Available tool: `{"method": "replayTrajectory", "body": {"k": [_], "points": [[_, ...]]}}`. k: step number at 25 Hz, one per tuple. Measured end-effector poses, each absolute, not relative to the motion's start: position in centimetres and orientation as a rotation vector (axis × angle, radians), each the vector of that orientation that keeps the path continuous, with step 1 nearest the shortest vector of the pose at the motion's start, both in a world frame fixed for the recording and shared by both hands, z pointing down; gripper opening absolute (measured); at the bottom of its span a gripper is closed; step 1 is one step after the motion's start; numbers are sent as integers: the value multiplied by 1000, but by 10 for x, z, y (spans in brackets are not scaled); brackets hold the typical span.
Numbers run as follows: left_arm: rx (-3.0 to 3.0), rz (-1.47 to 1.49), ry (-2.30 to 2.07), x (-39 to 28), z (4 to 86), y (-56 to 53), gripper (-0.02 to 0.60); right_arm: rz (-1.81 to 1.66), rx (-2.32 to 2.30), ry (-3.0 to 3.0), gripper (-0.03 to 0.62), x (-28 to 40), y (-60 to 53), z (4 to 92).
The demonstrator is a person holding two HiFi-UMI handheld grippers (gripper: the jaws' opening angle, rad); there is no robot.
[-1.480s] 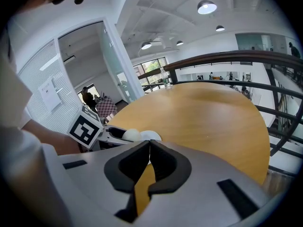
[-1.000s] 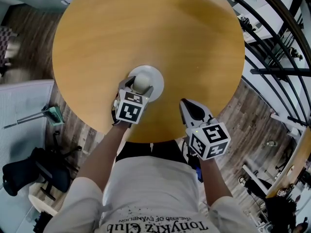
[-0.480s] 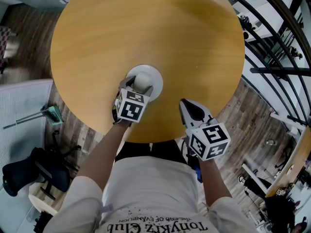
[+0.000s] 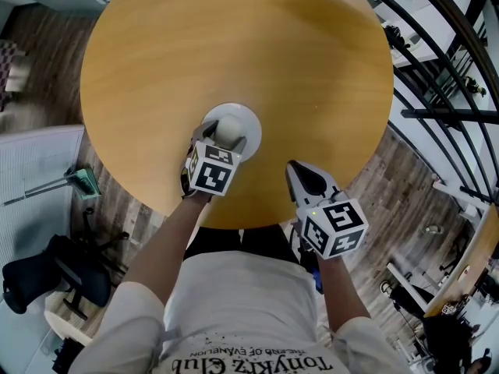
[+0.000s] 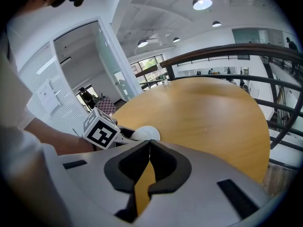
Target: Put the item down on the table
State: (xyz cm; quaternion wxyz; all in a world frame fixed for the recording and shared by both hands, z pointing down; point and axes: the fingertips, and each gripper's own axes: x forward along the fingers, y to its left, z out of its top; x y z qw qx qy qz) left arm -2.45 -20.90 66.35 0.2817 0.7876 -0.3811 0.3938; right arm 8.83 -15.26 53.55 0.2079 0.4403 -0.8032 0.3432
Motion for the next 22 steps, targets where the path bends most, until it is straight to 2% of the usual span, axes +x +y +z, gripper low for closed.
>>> {"method": "replayTrajectory", "body": {"k": [22], "points": [[2133,1143,-1026,-25,666,-206,327,957,1232,-2239,26,92,-139,533]]}}
